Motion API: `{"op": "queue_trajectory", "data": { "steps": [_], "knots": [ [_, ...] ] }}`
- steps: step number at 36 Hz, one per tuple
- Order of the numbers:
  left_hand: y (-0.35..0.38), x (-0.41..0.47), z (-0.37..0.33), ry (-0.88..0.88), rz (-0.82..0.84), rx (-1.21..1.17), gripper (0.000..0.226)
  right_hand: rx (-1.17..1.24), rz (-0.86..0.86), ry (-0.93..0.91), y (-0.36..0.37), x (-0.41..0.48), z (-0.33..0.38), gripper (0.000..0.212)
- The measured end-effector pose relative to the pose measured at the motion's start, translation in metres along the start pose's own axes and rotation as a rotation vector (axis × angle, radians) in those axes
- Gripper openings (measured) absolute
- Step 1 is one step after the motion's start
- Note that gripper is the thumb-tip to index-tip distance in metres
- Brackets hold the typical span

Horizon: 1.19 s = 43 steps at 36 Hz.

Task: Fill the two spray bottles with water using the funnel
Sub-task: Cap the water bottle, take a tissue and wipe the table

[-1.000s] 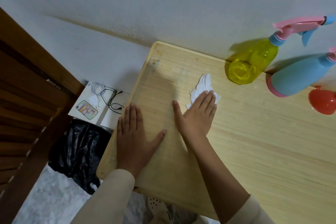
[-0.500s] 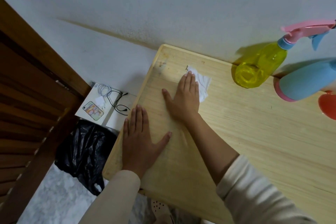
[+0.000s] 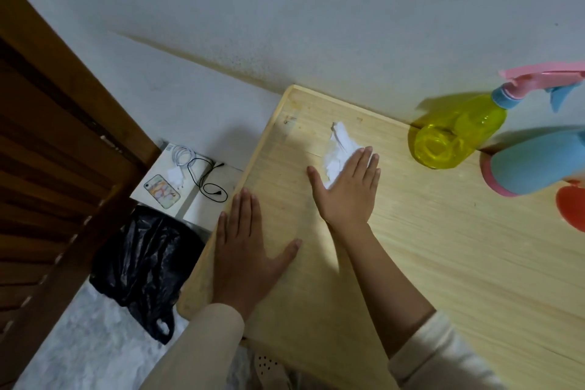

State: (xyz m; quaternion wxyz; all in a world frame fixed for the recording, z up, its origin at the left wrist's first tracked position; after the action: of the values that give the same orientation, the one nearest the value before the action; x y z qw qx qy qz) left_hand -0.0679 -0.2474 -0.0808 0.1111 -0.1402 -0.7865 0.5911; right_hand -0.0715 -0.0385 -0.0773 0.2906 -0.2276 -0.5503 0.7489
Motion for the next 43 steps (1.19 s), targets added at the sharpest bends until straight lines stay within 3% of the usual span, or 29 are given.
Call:
{"op": "queue_trajectory", "data": {
  "steps": [12,23,28,43],
  "knots": [
    [-0.001,-0.001,-0.001,0.001,-0.01,-0.002,0.103,-0.017,0.0,-0.064,0.0,0.001,0.006,0.095],
    [-0.003,-0.001,-0.002,-0.007,-0.009,-0.007,0.103,-0.02,0.088,-0.258,0.004,-0.007,0.022,0.087],
    [-0.002,0.0,0.0,-0.009,-0.012,0.005,0.103,0.053,0.043,-0.31,0.004,-0.017,0.032,0.079],
    [0.001,0.001,-0.001,-0.002,-0.031,0.014,0.103,0.03,0.006,-0.255,0.012,-0.005,0.055,0.077]
  ]
}}
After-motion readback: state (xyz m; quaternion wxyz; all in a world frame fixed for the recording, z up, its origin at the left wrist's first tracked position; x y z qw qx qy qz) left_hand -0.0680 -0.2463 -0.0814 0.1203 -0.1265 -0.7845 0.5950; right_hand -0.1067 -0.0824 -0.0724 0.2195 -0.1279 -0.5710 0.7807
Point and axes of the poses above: each hand's wrist, its own x-axis towards the middle knuckle, its own y-axis out of the palm, z = x × y, the point moved 9 cm from there along x, towards the middle knuckle, and after that the axes turned 5 degrees about -z, right-handed, at the moved point
